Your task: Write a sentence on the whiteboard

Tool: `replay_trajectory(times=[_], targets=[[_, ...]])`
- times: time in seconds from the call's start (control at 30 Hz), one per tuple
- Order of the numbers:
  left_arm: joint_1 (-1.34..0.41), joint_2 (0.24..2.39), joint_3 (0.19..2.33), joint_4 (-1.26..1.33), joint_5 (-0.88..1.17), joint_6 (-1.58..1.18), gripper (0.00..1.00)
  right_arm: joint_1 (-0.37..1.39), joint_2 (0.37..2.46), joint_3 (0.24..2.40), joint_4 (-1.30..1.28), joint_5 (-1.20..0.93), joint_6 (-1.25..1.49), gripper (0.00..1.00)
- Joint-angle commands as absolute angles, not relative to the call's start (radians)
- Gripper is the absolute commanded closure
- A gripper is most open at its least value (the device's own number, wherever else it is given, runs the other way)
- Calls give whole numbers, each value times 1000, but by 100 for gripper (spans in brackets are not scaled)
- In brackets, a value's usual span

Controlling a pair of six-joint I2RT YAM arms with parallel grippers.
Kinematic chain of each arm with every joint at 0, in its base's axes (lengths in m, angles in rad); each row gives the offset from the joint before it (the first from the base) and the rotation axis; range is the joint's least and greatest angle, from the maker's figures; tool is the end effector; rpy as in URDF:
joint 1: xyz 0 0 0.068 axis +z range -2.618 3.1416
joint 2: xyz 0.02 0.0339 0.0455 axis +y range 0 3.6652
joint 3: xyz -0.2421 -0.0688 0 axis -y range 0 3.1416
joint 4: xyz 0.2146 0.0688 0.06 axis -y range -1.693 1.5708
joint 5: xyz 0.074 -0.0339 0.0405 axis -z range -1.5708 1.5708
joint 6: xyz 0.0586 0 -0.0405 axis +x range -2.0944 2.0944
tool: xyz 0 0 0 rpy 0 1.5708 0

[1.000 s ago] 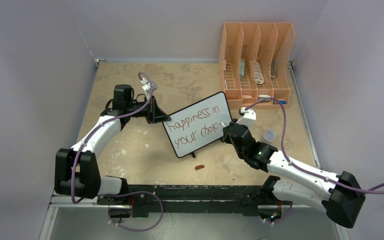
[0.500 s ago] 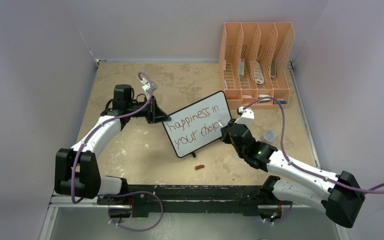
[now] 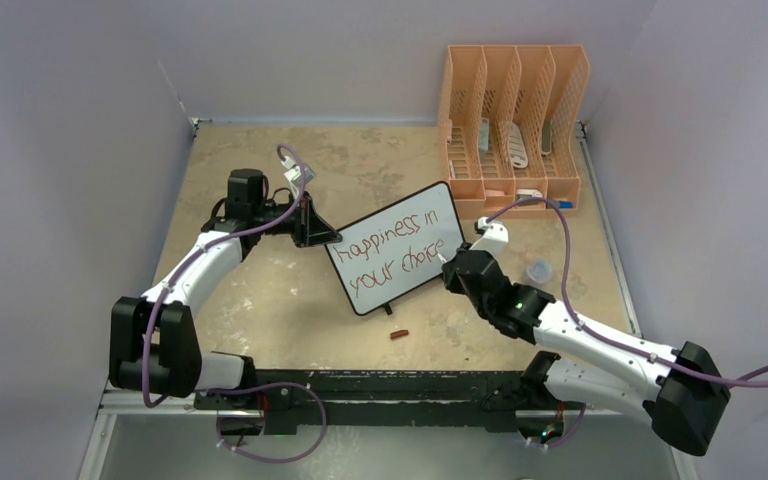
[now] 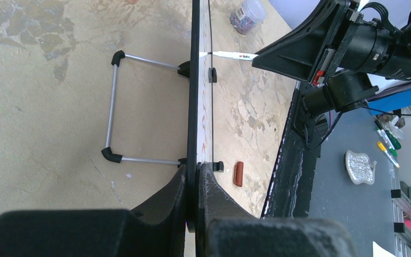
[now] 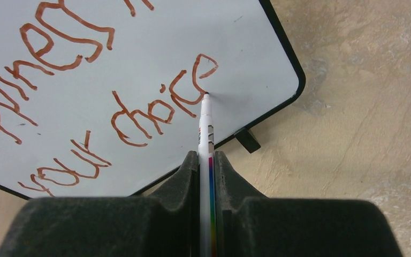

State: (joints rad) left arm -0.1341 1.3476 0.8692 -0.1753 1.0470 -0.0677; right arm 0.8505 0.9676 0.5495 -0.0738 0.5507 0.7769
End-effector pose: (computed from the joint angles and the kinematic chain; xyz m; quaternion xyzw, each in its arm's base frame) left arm 0.2574 -0.0859 0.2412 0.2469 0.7688 -0.4846 0.3363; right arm 0.1631 0.1394 0.2220 0.1092 0.8303 0.1991 0.5091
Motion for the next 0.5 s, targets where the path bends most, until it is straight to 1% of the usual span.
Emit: replay_trajectory(times=[0.0, 0.23, 0.47], targets=[[-129, 1362, 864, -216, 908, -19, 100, 848, 963, 570, -116, 609, 819, 100], [-129, 1360, 864, -216, 908, -18, 100, 848, 990, 580, -112, 660, 824, 100], [-129, 1360, 864, -215, 907, -18, 100, 848, 885, 566, -109, 690, 805, 100]])
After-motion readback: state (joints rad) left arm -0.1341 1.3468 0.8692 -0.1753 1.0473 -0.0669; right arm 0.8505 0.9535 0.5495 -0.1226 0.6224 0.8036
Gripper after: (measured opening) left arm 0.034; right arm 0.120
